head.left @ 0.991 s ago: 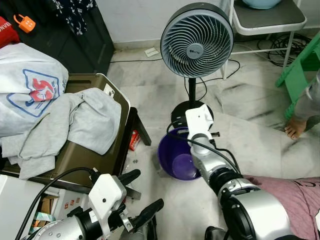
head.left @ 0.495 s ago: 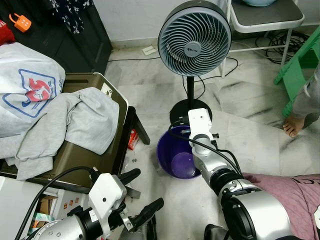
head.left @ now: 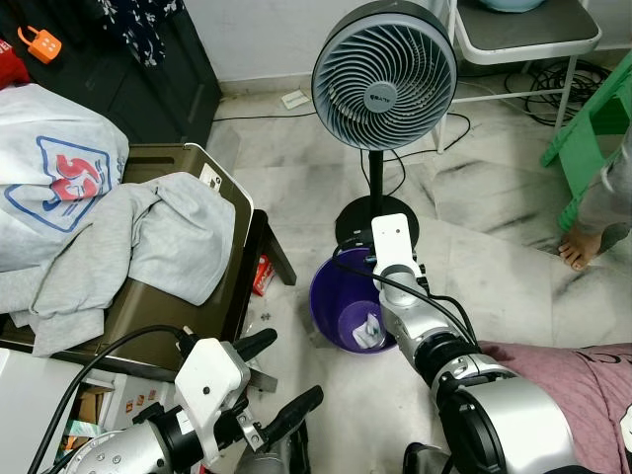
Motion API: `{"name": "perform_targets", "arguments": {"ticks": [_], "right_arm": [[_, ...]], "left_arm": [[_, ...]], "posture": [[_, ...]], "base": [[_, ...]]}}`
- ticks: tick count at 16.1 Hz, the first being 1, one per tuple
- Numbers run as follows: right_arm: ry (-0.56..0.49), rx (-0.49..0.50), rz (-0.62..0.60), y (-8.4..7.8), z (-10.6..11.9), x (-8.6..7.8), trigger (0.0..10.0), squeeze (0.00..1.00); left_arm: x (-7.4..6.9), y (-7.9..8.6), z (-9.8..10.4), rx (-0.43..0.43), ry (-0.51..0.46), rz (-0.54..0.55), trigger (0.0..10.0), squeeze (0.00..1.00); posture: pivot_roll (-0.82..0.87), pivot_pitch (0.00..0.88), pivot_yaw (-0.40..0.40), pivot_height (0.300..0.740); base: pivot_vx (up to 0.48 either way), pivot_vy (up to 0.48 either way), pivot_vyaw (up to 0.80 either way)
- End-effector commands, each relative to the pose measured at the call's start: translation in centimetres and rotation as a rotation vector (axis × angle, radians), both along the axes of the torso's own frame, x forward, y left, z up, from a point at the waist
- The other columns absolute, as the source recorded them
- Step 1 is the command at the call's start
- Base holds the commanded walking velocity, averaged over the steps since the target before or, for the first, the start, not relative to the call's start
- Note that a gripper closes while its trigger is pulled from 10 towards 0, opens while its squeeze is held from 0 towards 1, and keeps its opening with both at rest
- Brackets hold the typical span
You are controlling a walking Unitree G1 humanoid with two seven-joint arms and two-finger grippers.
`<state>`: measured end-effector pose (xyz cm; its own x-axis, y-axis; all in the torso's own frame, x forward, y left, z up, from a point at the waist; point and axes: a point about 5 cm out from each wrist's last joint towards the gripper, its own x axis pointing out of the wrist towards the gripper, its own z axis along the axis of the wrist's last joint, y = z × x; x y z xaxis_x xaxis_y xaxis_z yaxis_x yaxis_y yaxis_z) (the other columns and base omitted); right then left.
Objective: Clean up the room
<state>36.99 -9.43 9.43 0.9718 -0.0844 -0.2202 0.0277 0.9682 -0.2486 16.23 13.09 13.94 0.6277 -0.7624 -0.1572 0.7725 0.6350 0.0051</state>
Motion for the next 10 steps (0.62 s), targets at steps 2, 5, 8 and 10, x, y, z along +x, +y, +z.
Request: {"name": "perform_targets", "arguments": {"ticks": [2,5,8,10], "right_arm": [[0.029,0.095,-0.02,0.3,-1.1,-0.7,10.0,1.0],[0.033,0.13,-0.07,-0.9,-2.4,-1.7,10.0,1.0],[-0.036,0.132,-0.019,-1.6,-2.9,-4.0,10.0,1.0],[-0.118,0.11,0.041,-2.4,-1.9,-6.3,10.0,1.0]], "left_arm": [[0.4,0.1,-0.8,0.009,0.017,0.017,10.0,0.0],[1.8,-1.0,-0.9,-0.027,-0.02,0.022,10.0,0.0],[3.1,-2.0,-1.1,-0.057,-0.062,0.039,10.0,0.0],[4.6,-2.0,-1.6,-0.004,-0.148,0.119,10.0,0.0]], "posture": [[0.25,0.286,0.155,0.74],[0.18,0.25,0.134,0.74],[0.12,0.205,0.125,0.74],[0.07,0.14,0.113,0.74]], "base": [[0.0,0.0,0.0],[0.0,0.0,0.0],[0.0,0.0,0.0],[0.0,0.0,0.0]]}}
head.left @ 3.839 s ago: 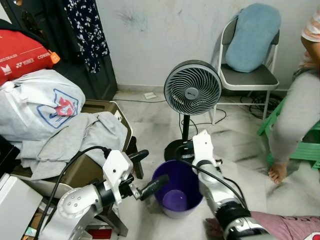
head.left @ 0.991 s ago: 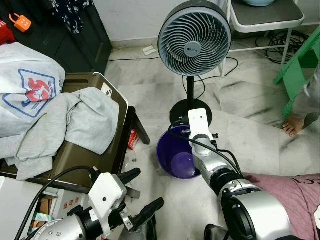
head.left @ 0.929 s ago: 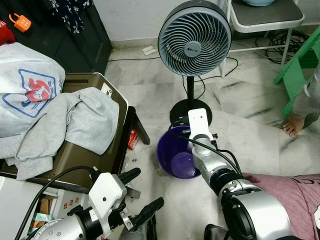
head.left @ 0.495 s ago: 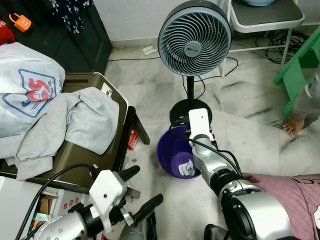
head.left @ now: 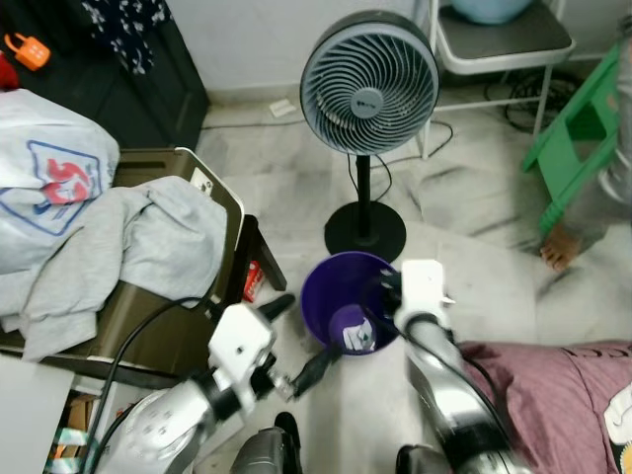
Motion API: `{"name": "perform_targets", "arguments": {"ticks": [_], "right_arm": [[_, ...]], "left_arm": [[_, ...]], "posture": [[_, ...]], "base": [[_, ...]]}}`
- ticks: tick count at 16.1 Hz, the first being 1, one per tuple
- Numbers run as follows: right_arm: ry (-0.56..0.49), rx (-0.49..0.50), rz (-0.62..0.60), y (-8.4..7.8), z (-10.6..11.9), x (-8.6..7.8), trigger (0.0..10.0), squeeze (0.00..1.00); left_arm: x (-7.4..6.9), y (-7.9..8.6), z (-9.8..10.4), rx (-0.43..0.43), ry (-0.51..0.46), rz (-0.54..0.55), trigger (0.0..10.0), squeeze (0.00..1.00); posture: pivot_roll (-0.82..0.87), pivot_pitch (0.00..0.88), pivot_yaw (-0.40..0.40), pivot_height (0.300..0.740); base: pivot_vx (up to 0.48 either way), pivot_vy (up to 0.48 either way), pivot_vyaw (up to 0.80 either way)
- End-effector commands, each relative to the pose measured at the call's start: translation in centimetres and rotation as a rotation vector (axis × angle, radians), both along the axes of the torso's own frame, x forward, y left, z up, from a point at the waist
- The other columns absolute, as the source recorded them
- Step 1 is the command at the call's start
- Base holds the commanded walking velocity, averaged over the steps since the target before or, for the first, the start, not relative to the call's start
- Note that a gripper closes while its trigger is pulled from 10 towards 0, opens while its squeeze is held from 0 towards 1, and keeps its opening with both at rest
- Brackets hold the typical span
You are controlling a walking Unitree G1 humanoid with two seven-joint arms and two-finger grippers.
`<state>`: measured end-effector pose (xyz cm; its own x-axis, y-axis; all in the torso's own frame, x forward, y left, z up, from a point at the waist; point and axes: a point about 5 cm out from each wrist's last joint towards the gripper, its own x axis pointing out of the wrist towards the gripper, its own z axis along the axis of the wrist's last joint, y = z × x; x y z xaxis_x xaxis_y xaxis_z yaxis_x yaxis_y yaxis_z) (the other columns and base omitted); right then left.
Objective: Clean up the room
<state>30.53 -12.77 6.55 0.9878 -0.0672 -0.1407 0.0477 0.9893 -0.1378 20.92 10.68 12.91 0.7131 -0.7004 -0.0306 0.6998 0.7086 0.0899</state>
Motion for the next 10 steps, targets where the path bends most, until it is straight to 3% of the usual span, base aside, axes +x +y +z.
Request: {"name": "perform_targets", "arguments": {"ticks": [1,3,4,5,10], "right_arm": [[-0.038,-0.002,0.054,0.8,1.0,-0.1,10.0,1.0],[-0.058,-0.01,0.073,0.3,1.2,-1.1,10.0,1.0],[-0.044,-0.009,0.086,-0.3,1.1,-2.5,10.0,1.0],[-0.039,-0.017,0.094,-0.7,1.0,-3.0,10.0,1.0],[-0.123,-0.053,0.124,-2.4,2.3,-5.3,10.0,1.0]], "left_arm": [[0.7,0.6,-0.8,0.066,-0.033,0.074,10.0,0.0],[1.9,1.3,-1.0,0.072,-0.048,0.185,10.0,0.0],[3.4,2.5,-1.3,0.056,-0.051,0.339,10.0,0.0],[4.0,3.2,-1.7,0.023,-0.032,0.407,10.0,0.0],[4.4,4.4,-2.7,0.023,-0.036,0.511,10.0,0.0]], "posture": [[0.05,0.117,0.109,0.74],[0.03,0.075,0.1,0.74],[0.03,0.042,0.092,0.74],[0.02,0.01,0.083,0.74],[0.02,0.0,0.077,0.74]], "base": [[0.0,0.0,0.0],[0.0,0.0,0.0],[0.0,0.0,0.0],[0.0,0.0,0.0],[0.0,0.0,0.0]]}}
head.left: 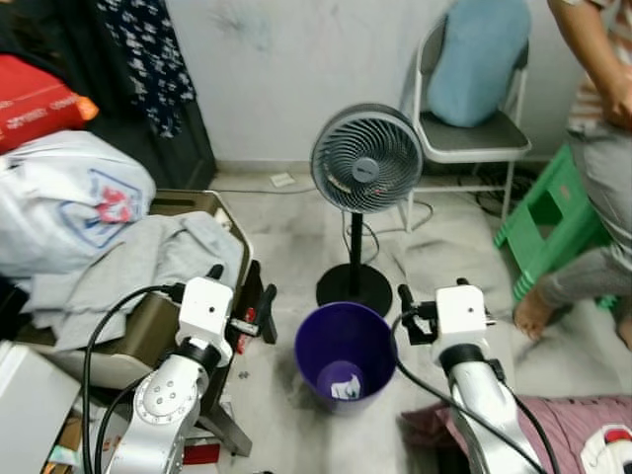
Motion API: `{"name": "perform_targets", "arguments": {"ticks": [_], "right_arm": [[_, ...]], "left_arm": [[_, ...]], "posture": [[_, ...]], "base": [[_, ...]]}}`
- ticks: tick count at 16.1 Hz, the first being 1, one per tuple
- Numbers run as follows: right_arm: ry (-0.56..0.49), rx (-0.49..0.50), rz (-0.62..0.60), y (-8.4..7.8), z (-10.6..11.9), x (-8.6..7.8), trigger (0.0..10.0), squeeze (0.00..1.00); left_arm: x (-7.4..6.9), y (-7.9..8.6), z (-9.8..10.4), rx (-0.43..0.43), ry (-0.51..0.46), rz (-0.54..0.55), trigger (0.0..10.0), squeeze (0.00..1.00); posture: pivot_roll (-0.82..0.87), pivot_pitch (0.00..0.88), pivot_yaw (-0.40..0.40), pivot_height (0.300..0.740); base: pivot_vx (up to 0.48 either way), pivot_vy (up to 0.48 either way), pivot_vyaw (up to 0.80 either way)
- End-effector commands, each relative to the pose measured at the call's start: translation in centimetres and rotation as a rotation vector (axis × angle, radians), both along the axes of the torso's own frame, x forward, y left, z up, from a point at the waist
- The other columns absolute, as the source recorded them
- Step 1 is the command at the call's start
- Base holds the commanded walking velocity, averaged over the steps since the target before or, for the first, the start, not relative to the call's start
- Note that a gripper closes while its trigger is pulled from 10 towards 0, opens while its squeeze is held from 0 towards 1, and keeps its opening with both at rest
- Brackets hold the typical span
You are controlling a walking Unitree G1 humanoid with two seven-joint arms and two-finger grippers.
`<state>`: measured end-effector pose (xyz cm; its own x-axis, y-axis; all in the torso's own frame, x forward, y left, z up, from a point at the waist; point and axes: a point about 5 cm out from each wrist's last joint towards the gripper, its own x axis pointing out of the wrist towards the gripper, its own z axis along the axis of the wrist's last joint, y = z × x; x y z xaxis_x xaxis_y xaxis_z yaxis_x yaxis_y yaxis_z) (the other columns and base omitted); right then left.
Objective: Clean up the room
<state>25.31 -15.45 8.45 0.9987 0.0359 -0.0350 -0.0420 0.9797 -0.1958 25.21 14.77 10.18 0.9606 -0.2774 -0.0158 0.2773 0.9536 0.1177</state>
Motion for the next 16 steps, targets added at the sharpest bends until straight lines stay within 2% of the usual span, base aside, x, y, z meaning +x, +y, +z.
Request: {"name": "perform_targets", "arguments": {"ticks": [1,2,3,4,6,8,10,11,13,16], "right_arm": [[-0.04,-0.003,0.029,0.3,0.6,-0.6,10.0,1.0],[-0.052,-0.018,0.042,0.3,0.7,-0.8,10.0,1.0],[-0.059,-0.034,0.05,0.3,1.1,-1.0,10.0,0.66],[-0.057,-0.037,0.049,0.3,1.0,-0.7,10.0,0.0],[-0.055,-0.081,0.055,0.4,0.8,-0.4,10.0,0.0],[-0.051,-0.063,0.055,0.3,0.8,-0.5,10.0,0.0],[-0.055,-0.061,0.051,0.2,1.0,-0.8,10.0,0.0],[-0.061,-0.095,0.052,0.1,0.8,-1.0,10.0,0.0],[-0.056,-0.125,0.066,-0.1,0.5,-1.2,10.0,0.0],[-0.069,-0.135,0.122,0.7,0.8,-0.9,10.0,0.0]], "left_arm": [[0.1,0.5,-0.1,-0.009,0.0,0.021,10.0,0.0],[0.2,0.5,-0.1,-0.019,0.003,0.02,10.0,0.0],[0.4,0.2,-0.3,-0.04,-0.002,0.004,10.0,0.0],[0.6,-0.3,-0.4,-0.024,-0.015,-0.015,10.0,0.0],[1.1,-1.1,-0.3,-0.01,-0.04,-0.024,10.0,0.0],[1.5,-1.7,-0.3,-0.026,-0.043,-0.045,10.0,0.0],[1.6,-2.3,-0.4,-0.054,-0.036,-0.073,10.0,0.0],[1.5,-2.5,-0.4,-0.053,-0.041,-0.077,10.0,0.0],[1.3,-2.4,-0.8,-0.063,-0.042,-0.065,10.0,0.0],[1.7,-2.1,-0.7,-0.068,-0.044,-0.047,10.0,0.0]], "posture": [[0.0,0.0,0.081,0.74],[-0.01,0.0,0.084,0.74],[-0.01,0.0,0.083,0.74],[-0.02,0.0,0.086,0.74],[-0.03,0.0,0.088,0.74],[-0.04,0.0,0.086,0.74],[-0.05,0.0,0.086,0.74],[-0.05,0.0,0.08,0.74],[-0.05,0.0,0.066,0.74],[-0.04,0.0,0.05,0.74]], "base": [[0.0,0.0,0.0],[0.0,0.0,0.0],[0.0,0.0,0.0],[0.0,0.0,0.0],[0.0,0.0,0.0],[0.0,0.0,0.0],[0.0,0.0,0.0],[0.0,0.0,0.0],[0.0,0.0,0.0],[0.0,0.0,0.0]]}}
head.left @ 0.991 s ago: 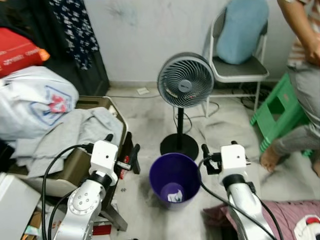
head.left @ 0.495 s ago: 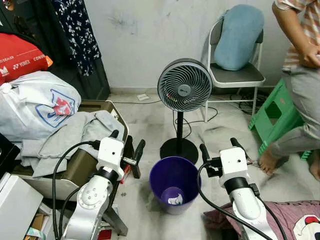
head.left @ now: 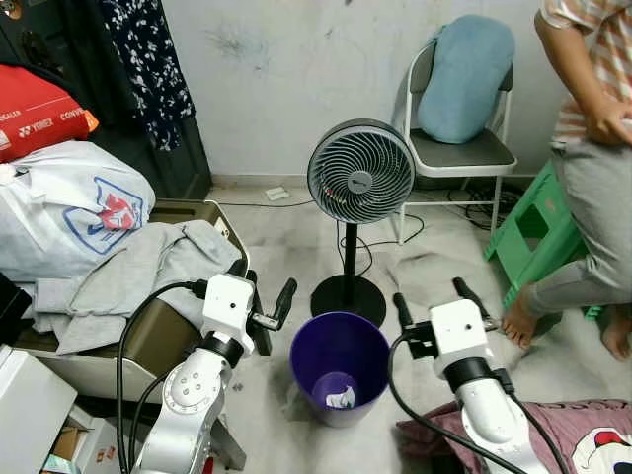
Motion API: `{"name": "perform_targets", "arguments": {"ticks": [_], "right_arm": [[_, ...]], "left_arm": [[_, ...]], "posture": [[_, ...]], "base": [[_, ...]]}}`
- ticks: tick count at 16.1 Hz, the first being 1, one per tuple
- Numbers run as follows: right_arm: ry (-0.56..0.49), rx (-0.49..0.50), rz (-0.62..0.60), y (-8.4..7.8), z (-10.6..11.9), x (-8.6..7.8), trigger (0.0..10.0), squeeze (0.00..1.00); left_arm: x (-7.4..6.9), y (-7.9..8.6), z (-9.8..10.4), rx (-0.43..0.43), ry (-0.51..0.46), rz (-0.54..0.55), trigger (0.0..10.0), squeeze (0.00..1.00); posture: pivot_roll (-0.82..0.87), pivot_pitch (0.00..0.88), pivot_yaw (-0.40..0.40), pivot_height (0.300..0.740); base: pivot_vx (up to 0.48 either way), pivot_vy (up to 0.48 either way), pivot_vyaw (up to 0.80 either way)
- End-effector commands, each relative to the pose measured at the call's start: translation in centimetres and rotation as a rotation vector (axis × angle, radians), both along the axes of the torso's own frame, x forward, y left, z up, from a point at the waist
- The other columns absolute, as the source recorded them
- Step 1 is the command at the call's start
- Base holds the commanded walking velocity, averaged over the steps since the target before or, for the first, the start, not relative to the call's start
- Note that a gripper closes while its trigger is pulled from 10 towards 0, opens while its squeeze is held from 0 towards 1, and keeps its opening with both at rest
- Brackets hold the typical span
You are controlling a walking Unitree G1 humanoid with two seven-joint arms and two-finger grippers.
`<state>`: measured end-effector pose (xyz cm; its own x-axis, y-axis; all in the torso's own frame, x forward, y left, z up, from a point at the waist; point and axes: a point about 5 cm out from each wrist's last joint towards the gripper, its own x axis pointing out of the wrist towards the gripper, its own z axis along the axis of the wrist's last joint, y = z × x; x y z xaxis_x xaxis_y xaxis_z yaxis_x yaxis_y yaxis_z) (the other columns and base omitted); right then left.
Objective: Clean up the room
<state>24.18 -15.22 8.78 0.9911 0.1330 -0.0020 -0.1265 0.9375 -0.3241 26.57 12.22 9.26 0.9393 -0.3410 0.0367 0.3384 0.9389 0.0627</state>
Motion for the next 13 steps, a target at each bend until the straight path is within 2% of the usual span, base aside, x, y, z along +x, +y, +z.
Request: {"name": "perform_targets", "arguments": {"ticks": [1,7,10,13], "right_arm": [[-0.014,0.001,0.019,0.5,0.3,0.3,10.0,0.0],[-0.007,0.01,-0.003,0.4,0.3,-0.1,10.0,0.0],[-0.033,0.01,0.021,0.7,1.0,0.9,10.0,0.0],[-0.046,0.04,0.027,1.1,1.5,1.8,10.0,0.0]], "left_arm": [[0.3,0.4,0.3,-0.004,-0.012,0.019,10.0,0.0],[0.1,-0.3,0.3,-0.015,-0.004,-0.042,10.0,0.0],[0.4,-0.7,0.9,-0.006,-0.025,-0.057,10.0,0.0],[0.6,-1.0,1.2,-0.035,-0.019,-0.056,10.0,0.0]], "posture": [[-0.04,0.0,0.048,0.74],[-0.05,0.0,0.062,0.74],[-0.06,0.0,0.082,0.74],[-0.05,0.0,0.081,0.74]], "base": [[0.0,0.0,0.42],[0.0,0.0,0.79],[0.0,0.0,0.78],[0.0,0.0,0.76]]}}
